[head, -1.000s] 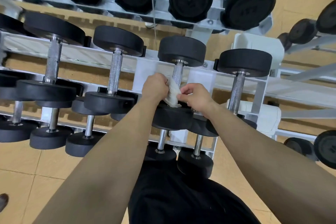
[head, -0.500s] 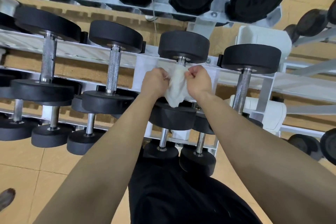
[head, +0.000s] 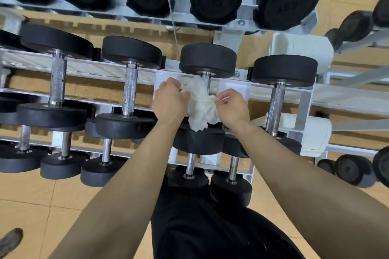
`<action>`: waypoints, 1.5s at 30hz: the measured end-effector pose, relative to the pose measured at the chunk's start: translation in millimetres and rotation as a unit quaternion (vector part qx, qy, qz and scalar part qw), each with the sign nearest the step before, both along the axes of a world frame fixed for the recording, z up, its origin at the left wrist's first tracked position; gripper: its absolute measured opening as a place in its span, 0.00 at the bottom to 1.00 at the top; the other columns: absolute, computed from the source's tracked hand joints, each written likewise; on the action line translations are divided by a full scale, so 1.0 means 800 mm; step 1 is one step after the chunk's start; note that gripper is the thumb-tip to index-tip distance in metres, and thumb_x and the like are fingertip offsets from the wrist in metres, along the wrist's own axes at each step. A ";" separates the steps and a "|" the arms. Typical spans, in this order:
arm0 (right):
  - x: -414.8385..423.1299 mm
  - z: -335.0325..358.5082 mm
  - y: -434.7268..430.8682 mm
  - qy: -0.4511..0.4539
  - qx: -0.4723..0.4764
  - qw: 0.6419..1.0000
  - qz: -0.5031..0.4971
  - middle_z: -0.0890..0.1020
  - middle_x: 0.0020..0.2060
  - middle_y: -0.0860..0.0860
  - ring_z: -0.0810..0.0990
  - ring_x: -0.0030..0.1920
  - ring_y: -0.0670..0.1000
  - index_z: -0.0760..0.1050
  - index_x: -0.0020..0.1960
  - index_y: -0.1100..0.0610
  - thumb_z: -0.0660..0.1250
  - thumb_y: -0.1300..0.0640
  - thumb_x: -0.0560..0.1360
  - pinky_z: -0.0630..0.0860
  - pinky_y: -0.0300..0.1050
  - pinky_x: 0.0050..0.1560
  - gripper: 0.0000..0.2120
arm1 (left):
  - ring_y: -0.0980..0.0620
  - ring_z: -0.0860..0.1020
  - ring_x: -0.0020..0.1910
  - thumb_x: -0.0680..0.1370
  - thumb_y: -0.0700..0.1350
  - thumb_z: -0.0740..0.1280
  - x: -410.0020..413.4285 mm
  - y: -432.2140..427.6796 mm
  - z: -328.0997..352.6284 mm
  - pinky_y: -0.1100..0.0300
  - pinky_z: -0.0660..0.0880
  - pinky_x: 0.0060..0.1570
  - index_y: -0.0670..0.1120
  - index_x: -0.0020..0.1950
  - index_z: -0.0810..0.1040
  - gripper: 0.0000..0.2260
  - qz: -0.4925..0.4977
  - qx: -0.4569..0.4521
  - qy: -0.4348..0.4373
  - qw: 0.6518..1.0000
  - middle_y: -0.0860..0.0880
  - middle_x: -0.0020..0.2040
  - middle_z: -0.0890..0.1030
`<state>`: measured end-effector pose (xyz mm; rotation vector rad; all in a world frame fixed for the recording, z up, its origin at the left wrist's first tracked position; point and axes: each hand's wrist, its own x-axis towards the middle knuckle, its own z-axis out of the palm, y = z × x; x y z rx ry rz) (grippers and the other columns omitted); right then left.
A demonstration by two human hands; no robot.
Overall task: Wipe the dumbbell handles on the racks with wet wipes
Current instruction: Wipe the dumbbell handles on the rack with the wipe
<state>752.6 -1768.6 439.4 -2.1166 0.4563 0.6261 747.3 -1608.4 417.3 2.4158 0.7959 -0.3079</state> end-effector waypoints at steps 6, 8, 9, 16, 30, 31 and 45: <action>0.000 0.022 0.004 -0.006 0.201 0.969 -0.141 0.83 0.45 0.51 0.80 0.42 0.49 0.81 0.53 0.57 0.65 0.66 0.79 0.78 0.36 0.41 0.09 | 0.56 0.77 0.49 0.76 0.47 0.71 -0.029 -0.024 0.025 0.66 0.71 0.48 0.47 0.60 0.75 0.13 0.064 -0.166 -0.108 0.978 0.51 0.54 0.78; -0.002 0.025 0.000 0.022 0.222 0.967 -0.126 0.83 0.49 0.52 0.82 0.45 0.51 0.81 0.59 0.57 0.64 0.66 0.79 0.78 0.34 0.40 0.12 | 0.52 0.79 0.53 0.74 0.53 0.73 -0.024 -0.040 0.016 0.60 0.74 0.54 0.44 0.65 0.74 0.23 0.027 -0.257 -0.015 0.966 0.50 0.57 0.80; -0.002 0.023 -0.004 0.031 0.196 0.974 -0.105 0.83 0.52 0.52 0.83 0.48 0.51 0.79 0.63 0.56 0.63 0.64 0.80 0.78 0.35 0.44 0.13 | 0.49 0.80 0.56 0.72 0.56 0.74 -0.019 -0.045 0.010 0.55 0.76 0.56 0.44 0.67 0.74 0.28 0.011 -0.265 0.024 0.964 0.49 0.58 0.81; -0.048 0.020 -0.023 0.054 0.023 0.997 -0.041 0.78 0.58 0.50 0.78 0.54 0.53 0.71 0.69 0.54 0.58 0.59 0.81 0.74 0.47 0.56 0.17 | 0.44 0.85 0.53 0.73 0.45 0.78 0.011 -0.048 -0.018 0.53 0.82 0.51 0.43 0.52 0.83 0.11 0.074 -0.399 0.079 0.911 0.46 0.49 0.86; -0.094 -0.022 0.040 -0.015 -0.011 0.986 -0.165 0.76 0.51 0.49 0.67 0.58 0.50 0.74 0.52 0.53 0.57 0.55 0.81 0.71 0.55 0.63 0.07 | 0.51 0.85 0.39 0.83 0.40 0.62 0.031 -0.027 -0.010 0.59 0.82 0.40 0.42 0.50 0.79 0.07 0.097 -0.607 0.175 0.769 0.47 0.40 0.86; -0.095 -0.023 0.041 -0.020 -0.009 0.986 -0.163 0.76 0.50 0.48 0.67 0.57 0.50 0.74 0.52 0.53 0.57 0.55 0.81 0.71 0.55 0.62 0.07 | 0.51 0.86 0.40 0.83 0.40 0.62 0.032 -0.027 -0.009 0.59 0.82 0.40 0.42 0.51 0.80 0.07 0.097 -0.611 0.175 0.766 0.46 0.41 0.86; -0.097 -0.027 0.041 -0.051 -0.003 0.986 -0.157 0.76 0.47 0.48 0.71 0.54 0.50 0.75 0.48 0.54 0.58 0.56 0.81 0.72 0.58 0.62 0.07 | 0.50 0.80 0.44 0.71 0.46 0.76 0.052 -0.084 -0.032 0.54 0.79 0.54 0.43 0.51 0.82 0.12 0.164 -0.284 0.017 0.944 0.49 0.47 0.85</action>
